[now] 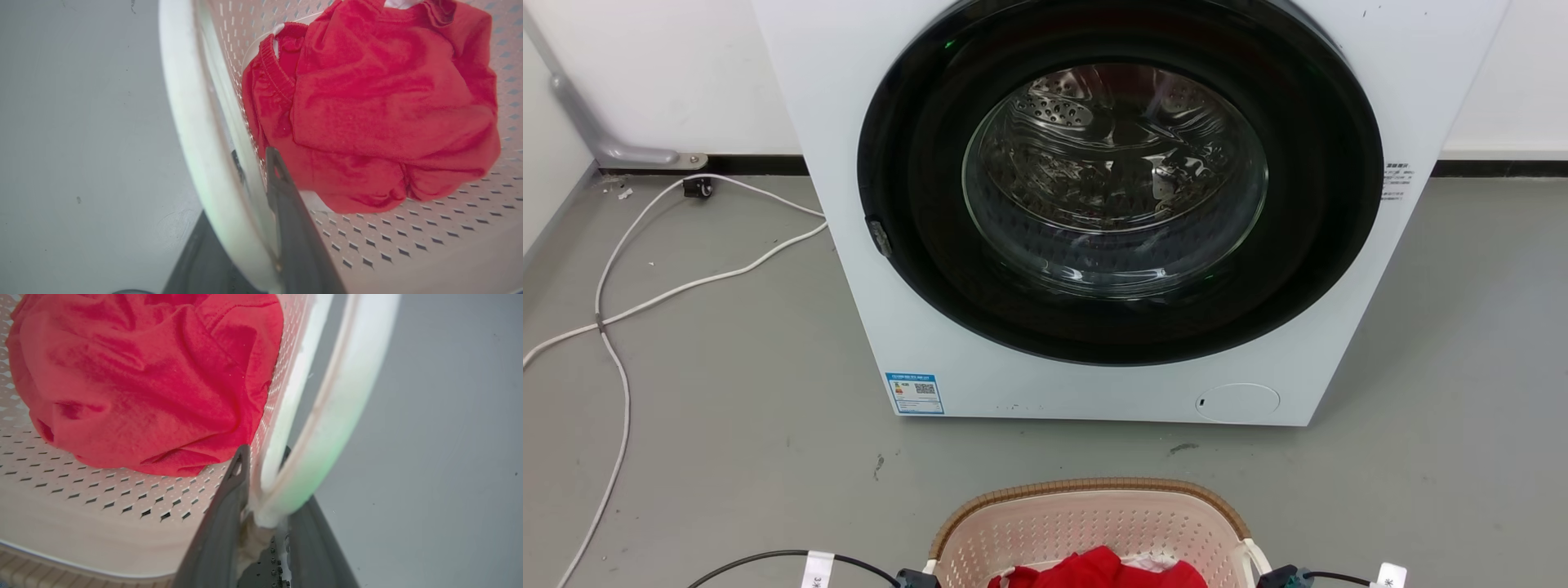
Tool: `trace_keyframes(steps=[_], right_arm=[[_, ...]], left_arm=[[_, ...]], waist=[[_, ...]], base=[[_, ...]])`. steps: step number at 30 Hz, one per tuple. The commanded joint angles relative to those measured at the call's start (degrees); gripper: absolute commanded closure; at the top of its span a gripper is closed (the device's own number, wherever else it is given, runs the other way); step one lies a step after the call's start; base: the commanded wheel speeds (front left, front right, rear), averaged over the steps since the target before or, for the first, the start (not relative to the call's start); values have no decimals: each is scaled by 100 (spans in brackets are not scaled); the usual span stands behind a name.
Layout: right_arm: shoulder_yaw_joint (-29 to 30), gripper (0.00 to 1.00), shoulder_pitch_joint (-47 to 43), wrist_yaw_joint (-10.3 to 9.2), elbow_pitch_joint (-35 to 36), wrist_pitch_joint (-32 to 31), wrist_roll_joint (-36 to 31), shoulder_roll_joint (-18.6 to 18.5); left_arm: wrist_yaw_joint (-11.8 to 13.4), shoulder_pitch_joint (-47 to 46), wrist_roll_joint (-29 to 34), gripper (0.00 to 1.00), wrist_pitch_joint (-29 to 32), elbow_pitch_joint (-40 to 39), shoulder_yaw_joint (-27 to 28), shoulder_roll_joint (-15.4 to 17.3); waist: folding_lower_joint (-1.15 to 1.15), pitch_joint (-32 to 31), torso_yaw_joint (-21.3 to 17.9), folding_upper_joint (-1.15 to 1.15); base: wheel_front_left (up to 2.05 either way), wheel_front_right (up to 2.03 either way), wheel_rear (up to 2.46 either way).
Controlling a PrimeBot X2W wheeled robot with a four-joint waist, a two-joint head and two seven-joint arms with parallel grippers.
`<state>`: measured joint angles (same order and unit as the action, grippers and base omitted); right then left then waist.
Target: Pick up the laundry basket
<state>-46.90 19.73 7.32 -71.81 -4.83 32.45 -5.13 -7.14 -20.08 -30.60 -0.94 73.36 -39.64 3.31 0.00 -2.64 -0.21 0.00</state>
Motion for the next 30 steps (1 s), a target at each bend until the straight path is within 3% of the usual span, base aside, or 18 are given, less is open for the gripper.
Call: trace_keyframes(steps=[1,30], right_arm=[[-75,100,17,30,36,16,3,27],[-651,100,136,30,-56,80,612,6]], left_arm=[[-52,-52,-8,100,-54,-51,-39,-18],[-52,-68,-417,100,-120,4,-438,96]], waist=[[0,-1,5,0],[0,4,-11,0]], base=[[0,0,0],[0,0,0]])
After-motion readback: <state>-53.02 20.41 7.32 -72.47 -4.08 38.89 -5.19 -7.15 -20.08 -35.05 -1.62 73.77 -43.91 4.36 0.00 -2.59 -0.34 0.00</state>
